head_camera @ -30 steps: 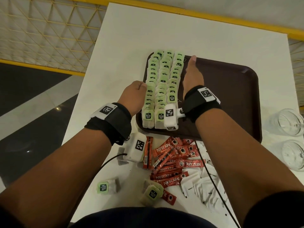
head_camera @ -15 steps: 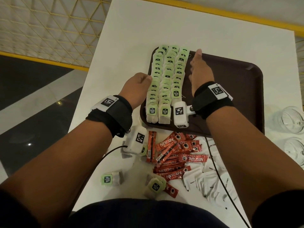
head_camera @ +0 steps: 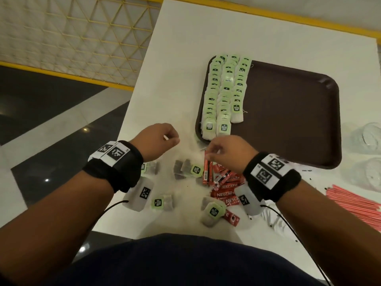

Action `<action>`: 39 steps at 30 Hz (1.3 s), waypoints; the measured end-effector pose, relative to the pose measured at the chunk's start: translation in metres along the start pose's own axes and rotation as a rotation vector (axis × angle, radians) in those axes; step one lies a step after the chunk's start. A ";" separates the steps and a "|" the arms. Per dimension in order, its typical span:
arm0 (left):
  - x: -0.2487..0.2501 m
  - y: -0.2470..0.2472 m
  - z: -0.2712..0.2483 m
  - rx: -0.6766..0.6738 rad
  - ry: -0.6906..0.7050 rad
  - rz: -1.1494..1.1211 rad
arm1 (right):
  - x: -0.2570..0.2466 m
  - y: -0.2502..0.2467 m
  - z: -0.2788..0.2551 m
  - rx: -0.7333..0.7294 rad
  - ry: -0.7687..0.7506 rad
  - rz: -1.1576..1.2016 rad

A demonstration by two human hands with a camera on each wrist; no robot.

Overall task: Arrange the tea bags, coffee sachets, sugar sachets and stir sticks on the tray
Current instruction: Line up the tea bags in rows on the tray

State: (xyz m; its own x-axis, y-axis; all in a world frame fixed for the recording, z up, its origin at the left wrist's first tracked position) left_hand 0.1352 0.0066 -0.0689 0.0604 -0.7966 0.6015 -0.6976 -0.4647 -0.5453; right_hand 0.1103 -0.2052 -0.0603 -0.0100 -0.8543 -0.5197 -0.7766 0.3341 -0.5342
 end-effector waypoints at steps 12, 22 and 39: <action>-0.055 0.010 -0.037 -0.150 -0.187 0.392 | -0.035 0.054 0.025 -0.027 0.140 -0.414; -0.067 0.013 -0.036 -0.100 -0.201 0.301 | -0.039 0.053 0.026 -0.024 0.123 -0.246; -0.056 0.020 -0.029 -0.047 -0.045 0.218 | -0.054 0.073 0.038 -0.046 0.110 -0.266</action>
State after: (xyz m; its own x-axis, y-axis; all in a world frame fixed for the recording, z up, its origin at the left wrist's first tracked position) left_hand 0.0973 0.0528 -0.0968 -0.0645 -0.8929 0.4456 -0.7301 -0.2622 -0.6311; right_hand 0.0778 -0.1198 -0.0964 0.1315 -0.9485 -0.2882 -0.7886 0.0760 -0.6101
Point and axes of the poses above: each hand's wrist, its own z-axis towards the middle knuckle, its own y-axis out of the palm, x = y × z, the point moved 4 cm from there along z, towards the middle knuckle, and after that the axes turned 14 degrees about -x, right-handed, at the moved point
